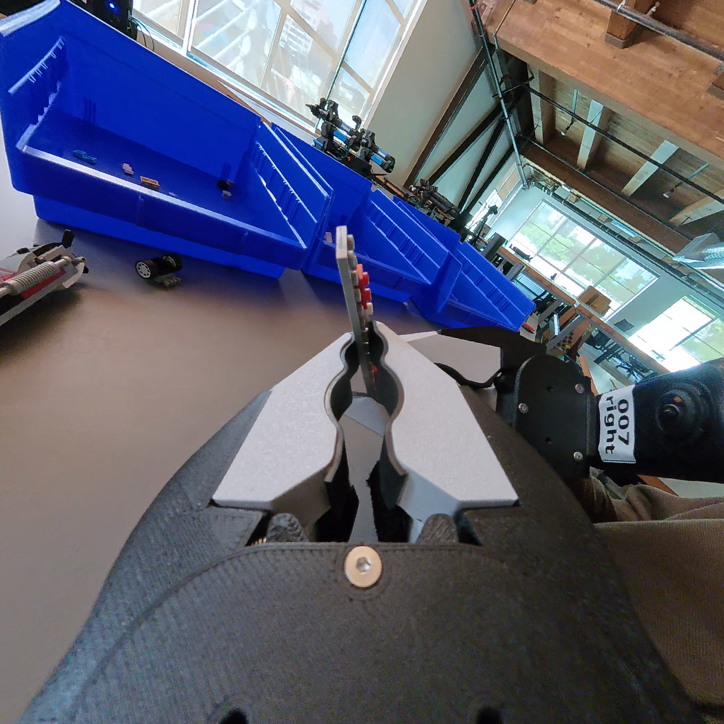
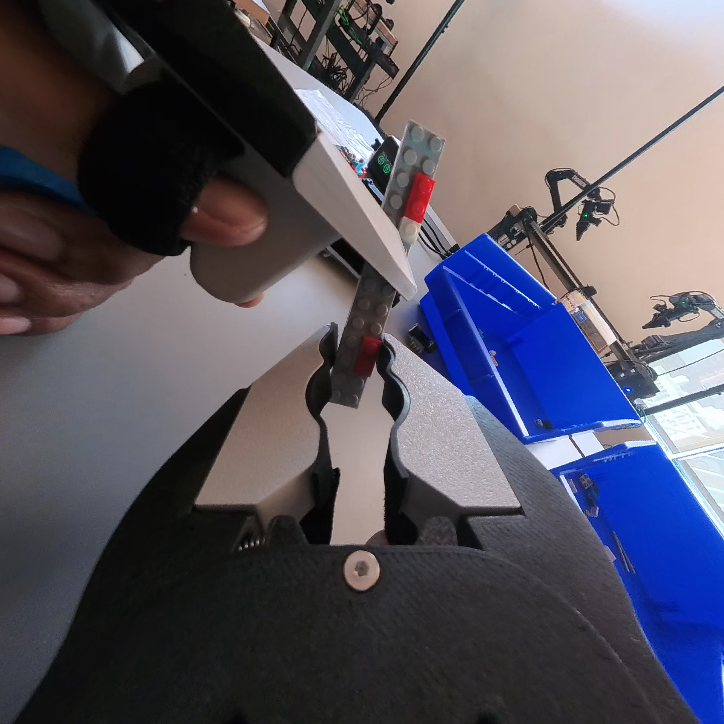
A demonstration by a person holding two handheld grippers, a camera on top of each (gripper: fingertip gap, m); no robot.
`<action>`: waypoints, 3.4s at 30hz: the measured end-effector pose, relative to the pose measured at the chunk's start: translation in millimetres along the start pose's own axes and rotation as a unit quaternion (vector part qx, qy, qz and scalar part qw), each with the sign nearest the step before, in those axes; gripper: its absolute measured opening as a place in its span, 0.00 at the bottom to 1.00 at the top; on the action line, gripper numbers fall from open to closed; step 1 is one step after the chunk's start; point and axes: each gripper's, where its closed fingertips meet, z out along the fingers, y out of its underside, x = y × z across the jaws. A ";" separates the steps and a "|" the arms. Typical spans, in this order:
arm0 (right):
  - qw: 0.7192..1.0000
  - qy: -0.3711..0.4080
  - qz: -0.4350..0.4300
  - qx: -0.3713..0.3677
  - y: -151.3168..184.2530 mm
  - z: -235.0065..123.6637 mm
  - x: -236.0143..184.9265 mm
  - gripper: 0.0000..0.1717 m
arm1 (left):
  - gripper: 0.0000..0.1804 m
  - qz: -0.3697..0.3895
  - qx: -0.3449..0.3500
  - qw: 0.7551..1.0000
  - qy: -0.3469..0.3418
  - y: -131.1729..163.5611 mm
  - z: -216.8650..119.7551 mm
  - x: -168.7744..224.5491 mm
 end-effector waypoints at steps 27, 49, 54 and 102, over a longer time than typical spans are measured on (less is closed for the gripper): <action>1.000 0.023 0.008 0.016 -1.2 -2.2 4.0 0.11 | 0.04 -0.025 -0.008 0.999 0.026 1.0 2.5 1.2; 0.998 0.058 -0.037 -0.004 4.8 -1.2 10.6 0.10 | 0.04 -0.051 -0.021 0.998 0.024 3.3 6.2 -2.5; 0.998 0.056 -0.033 -0.002 4.6 -1.5 11.4 0.10 | 0.04 -0.068 -0.024 0.997 0.030 2.8 7.0 -3.1; 0.993 0.078 -0.079 -0.028 9.4 0.9 14.6 0.08 | 0.04 -0.038 -0.030 0.999 0.024 7.1 8.8 2.6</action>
